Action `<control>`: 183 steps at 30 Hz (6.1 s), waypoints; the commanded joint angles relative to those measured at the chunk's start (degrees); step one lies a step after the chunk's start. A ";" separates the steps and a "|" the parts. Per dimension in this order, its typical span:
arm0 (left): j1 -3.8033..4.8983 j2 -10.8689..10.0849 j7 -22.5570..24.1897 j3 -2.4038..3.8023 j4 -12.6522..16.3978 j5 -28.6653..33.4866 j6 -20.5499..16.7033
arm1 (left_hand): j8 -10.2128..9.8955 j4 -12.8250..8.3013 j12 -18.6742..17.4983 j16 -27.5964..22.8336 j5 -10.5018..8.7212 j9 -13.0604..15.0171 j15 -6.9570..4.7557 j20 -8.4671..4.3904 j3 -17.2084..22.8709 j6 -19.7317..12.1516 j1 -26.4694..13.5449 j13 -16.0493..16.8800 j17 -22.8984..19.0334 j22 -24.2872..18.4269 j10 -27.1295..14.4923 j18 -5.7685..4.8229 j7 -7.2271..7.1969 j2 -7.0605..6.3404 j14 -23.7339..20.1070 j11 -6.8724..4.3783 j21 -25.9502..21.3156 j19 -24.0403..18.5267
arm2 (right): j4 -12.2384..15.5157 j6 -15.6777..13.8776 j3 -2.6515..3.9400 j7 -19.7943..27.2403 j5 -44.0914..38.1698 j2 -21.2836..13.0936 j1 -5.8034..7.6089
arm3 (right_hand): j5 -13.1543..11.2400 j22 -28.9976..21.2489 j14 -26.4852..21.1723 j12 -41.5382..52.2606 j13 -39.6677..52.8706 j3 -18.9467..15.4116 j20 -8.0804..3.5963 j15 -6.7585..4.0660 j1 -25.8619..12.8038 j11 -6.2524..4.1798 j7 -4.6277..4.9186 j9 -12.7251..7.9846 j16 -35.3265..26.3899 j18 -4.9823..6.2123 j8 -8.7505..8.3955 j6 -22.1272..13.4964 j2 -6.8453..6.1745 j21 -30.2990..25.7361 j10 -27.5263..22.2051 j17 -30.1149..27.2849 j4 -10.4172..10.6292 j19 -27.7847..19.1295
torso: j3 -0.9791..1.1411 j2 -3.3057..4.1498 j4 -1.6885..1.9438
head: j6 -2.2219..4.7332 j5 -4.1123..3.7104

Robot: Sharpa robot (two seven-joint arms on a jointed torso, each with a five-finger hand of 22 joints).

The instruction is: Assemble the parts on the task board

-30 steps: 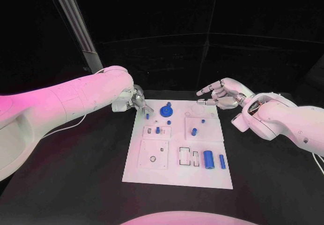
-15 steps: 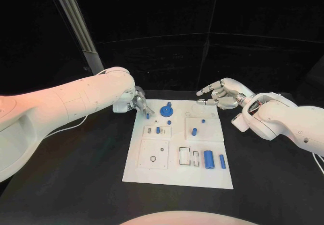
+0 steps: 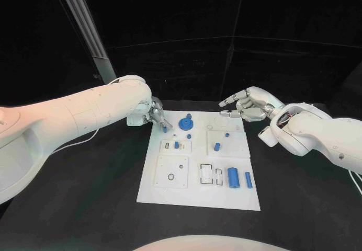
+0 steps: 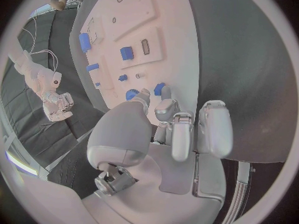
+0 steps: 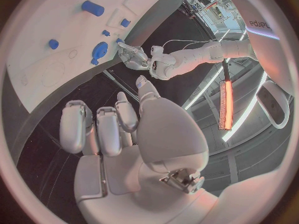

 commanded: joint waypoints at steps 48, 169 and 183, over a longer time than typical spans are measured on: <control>-0.08 -10.81 4.00 -0.07 17.89 1.25 -16.17 | 1.74 -16.39 -0.01 0.18 0.34 -1.16 0.24 0.09 34.46 0.09 4.82 -0.65 15.10 1.00 1.60 0.51 -0.16 -2.02 6.05 -0.38 0.20 0.66 | -0.15 0.94 0.03 0.36 -0.13 -0.14 0.10 | 0.47 -0.13 2.61 -0.02 -0.01 -0.50 -0.06 -0.41 0.22 -0.21 -0.03 0.04 -0.38 0.90 0.45 0.52 0.62 -0.29 -0.10 -0.02 -0.07 -0.30 | 0.00 -0.01 0.09 | -0.32 0.10; -3.22 -15.27 -1.49 -0.80 28.17 -5.61 -12.81 | 4.08 -11.52 2.38 0.18 0.18 -0.64 -1.24 -1.16 30.89 5.17 -4.29 2.82 15.10 2.34 4.62 0.25 -2.61 -5.83 6.05 -2.28 0.80 1.31 | -0.31 1.56 0.01 0.57 1.26 -0.31 0.08 | 0.56 -0.15 2.61 -0.06 -0.05 -0.62 -0.07 -0.42 0.19 -0.20 -0.02 0.03 -0.42 0.91 0.46 0.50 0.68 -0.32 -0.13 -0.05 -0.02 -0.31 | 0.01 0.01 -0.05 | -1.26 0.41; -3.22 -14.75 -1.65 -0.81 27.18 -5.36 -13.58 | 3.90 -8.03 2.23 0.18 0.11 -0.60 -1.27 -1.25 27.45 5.70 -8.68 2.78 15.10 2.42 4.67 0.24 -2.54 -6.43 6.05 -2.24 0.75 1.33 | -0.24 1.40 0.01 0.57 1.26 -0.34 0.08 | 0.62 -0.38 2.56 -0.32 -0.30 -0.86 -0.08 -0.41 0.16 -0.19 -0.01 0.02 -0.63 0.96 0.48 0.46 0.83 -0.47 -0.30 -0.32 0.08 -0.46 | 0.01 0.02 -0.07 | -1.13 0.47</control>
